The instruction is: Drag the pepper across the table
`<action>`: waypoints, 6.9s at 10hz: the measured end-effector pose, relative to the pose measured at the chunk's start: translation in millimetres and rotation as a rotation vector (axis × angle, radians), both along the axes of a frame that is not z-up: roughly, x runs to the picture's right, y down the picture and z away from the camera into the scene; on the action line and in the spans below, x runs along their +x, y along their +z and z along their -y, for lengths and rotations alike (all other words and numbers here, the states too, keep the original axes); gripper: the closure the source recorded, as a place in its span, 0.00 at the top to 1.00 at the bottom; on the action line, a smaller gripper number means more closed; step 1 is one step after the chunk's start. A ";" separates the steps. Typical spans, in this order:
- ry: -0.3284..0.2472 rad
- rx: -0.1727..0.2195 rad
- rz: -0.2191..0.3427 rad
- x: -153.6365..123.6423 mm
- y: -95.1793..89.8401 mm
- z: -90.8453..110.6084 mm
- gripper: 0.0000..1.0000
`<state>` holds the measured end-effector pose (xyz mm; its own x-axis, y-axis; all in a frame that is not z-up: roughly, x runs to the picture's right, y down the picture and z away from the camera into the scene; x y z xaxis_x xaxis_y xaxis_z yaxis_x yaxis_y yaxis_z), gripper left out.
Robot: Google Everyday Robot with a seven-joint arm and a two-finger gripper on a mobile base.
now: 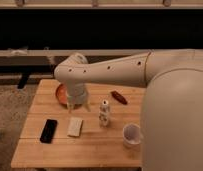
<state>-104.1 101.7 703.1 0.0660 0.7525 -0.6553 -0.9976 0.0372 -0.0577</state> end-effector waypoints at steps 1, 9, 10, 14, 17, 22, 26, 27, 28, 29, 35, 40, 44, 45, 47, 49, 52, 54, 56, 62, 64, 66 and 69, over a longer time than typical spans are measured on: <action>0.000 0.000 0.000 0.0 0.0 -0.1 0.65; 0.000 0.000 0.000 0.0 0.1 -0.1 0.65; 0.000 0.000 0.000 0.0 0.1 -0.2 0.65; 0.000 0.000 0.000 0.0 0.1 -0.2 0.65; -0.005 -0.001 0.007 -1.3 3.3 1.3 0.65; -0.101 0.023 0.097 12.1 74.2 64.6 0.65; -0.149 0.032 0.157 63.5 140.7 105.9 0.65; -0.148 0.038 0.156 83.6 155.5 107.6 0.65; -0.145 0.048 0.152 102.4 167.7 106.5 0.65; -0.137 0.052 0.143 120.6 179.1 101.5 0.65; -0.102 0.063 0.094 167.0 237.0 100.8 0.65; -0.078 0.010 0.053 203.1 257.2 89.4 0.65; -0.095 -0.039 0.054 212.2 267.5 73.3 0.65; -0.102 -0.051 0.055 211.5 270.6 70.6 0.65; -0.110 -0.066 0.051 213.3 273.7 66.9 0.57; -0.119 -0.082 0.045 213.7 275.5 62.7 0.34; -0.144 -0.087 0.051 209.5 269.0 57.3 0.04; -0.163 -0.070 0.075 196.4 263.3 58.5 0.00; -0.190 -0.047 0.122 166.5 259.7 59.5 0.00; -0.217 0.007 0.212 98.5 268.8 69.5 0.00; -0.225 0.024 0.229 85.7 271.7 76.0 0.00; -0.236 0.034 0.253 70.8 272.8 78.5 0.10; -0.247 0.079 0.293 56.4 258.0 88.1 0.42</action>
<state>-47.7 13.6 961.0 0.4272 0.7379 -0.5224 -0.8997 0.2897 -0.3265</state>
